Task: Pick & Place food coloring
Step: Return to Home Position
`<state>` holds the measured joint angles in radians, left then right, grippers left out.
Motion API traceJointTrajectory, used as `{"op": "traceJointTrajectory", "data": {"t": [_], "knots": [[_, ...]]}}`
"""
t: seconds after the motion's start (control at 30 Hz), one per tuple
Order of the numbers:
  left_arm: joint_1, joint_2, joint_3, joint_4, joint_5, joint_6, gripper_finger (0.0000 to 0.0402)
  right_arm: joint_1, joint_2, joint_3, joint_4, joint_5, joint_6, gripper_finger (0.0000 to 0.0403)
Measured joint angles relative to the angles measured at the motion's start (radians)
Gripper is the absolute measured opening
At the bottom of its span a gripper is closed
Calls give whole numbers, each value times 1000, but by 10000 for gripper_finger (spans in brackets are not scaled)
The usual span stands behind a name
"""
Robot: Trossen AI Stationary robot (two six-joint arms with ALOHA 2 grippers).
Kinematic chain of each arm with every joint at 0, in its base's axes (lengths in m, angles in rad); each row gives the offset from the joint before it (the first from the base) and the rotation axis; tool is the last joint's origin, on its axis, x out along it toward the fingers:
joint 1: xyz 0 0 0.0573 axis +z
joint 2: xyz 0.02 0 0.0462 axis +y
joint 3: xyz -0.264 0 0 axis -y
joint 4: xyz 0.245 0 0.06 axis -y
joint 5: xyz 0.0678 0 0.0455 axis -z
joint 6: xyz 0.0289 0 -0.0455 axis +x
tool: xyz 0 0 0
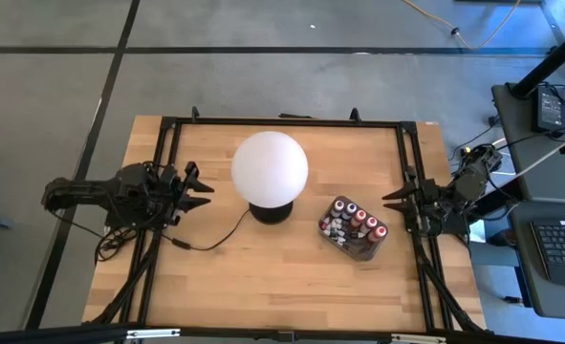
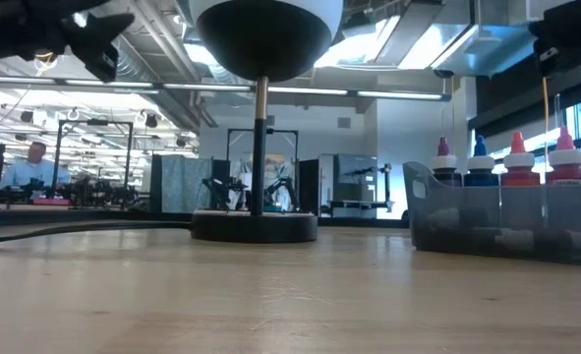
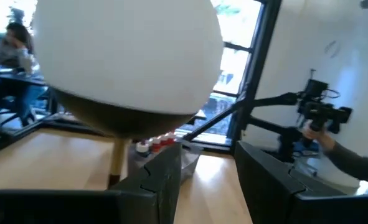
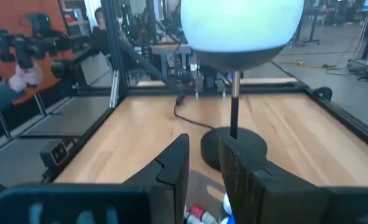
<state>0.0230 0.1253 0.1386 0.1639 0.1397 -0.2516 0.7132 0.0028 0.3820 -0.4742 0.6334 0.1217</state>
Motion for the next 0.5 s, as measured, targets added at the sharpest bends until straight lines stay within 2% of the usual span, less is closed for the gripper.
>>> {"op": "traceJointTrajectory", "data": {"t": [0.37, 0.5], "knots": [[66, 1, -128, 154, 7, 14, 148, -2, -1, -127, 129, 21, 6, 92], [77, 2, -130, 154, 10, 13, 150, -2, -1, -177, 186, 25, 1, 92]]}}
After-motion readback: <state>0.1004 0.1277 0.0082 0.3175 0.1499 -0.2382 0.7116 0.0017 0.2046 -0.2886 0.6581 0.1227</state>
